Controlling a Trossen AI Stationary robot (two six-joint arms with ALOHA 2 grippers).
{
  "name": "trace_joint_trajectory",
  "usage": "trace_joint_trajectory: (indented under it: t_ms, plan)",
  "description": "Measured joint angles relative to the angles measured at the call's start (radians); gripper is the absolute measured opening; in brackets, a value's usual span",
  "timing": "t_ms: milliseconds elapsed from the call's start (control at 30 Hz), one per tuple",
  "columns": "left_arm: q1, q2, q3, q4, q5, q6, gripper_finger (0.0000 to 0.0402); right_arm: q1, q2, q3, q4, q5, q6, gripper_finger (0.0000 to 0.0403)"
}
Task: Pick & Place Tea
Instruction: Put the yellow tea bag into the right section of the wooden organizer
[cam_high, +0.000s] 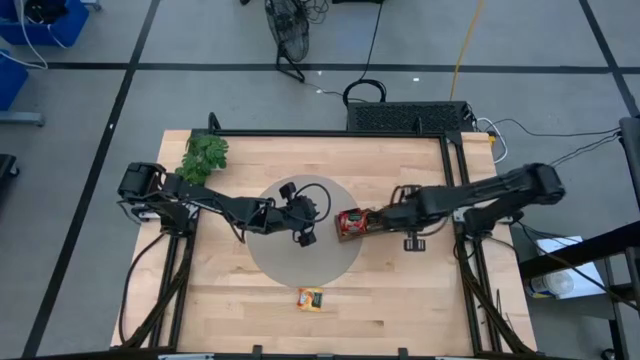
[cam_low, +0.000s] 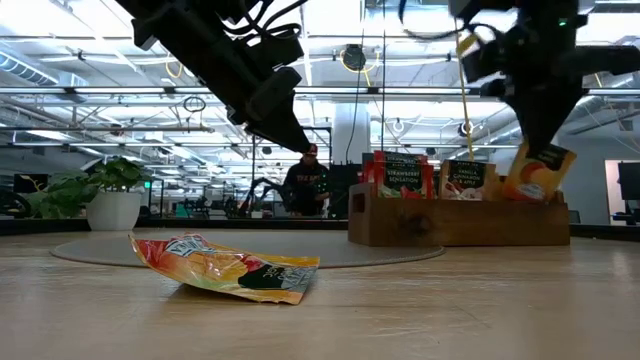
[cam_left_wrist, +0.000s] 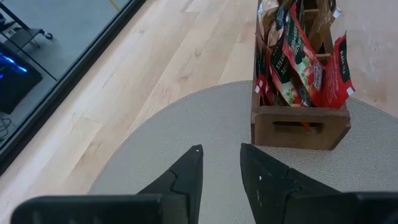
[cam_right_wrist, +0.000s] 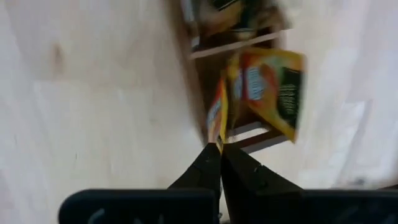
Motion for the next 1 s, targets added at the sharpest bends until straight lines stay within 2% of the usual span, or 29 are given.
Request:
trace_joint_trajectory:
  t_ms: [200, 433, 533, 767, 1000]
  plan:
    - [0.000, 0.000, 0.000, 0.000, 0.000, -0.008, 0.0111, -0.030, 0.177, 0.079, -0.060, 0.002, -0.110, 0.0000]
    - [0.000, 0.000, 0.000, -0.011, 0.000, -0.010, 0.0111, -0.032, 0.237, 0.086, -0.054, 0.243, -0.134, 0.0000]
    - [0.000, 0.000, 0.000, -0.013, 0.000, -0.010, 0.0111, -0.032, 0.235, 0.087, -0.021, 0.304, -0.130, 0.0000]
    - [0.000, 0.000, 0.000, -0.014, 0.000, -0.010, 0.0111, -0.032, 0.236, 0.071, 0.059, 0.273, -0.165, 0.0000]
    - [0.000, 0.000, 0.000, -0.016, 0.000, -0.011, 0.0111, -0.032, 0.236, 0.014, 0.063, 0.274, -0.160, 0.0000]
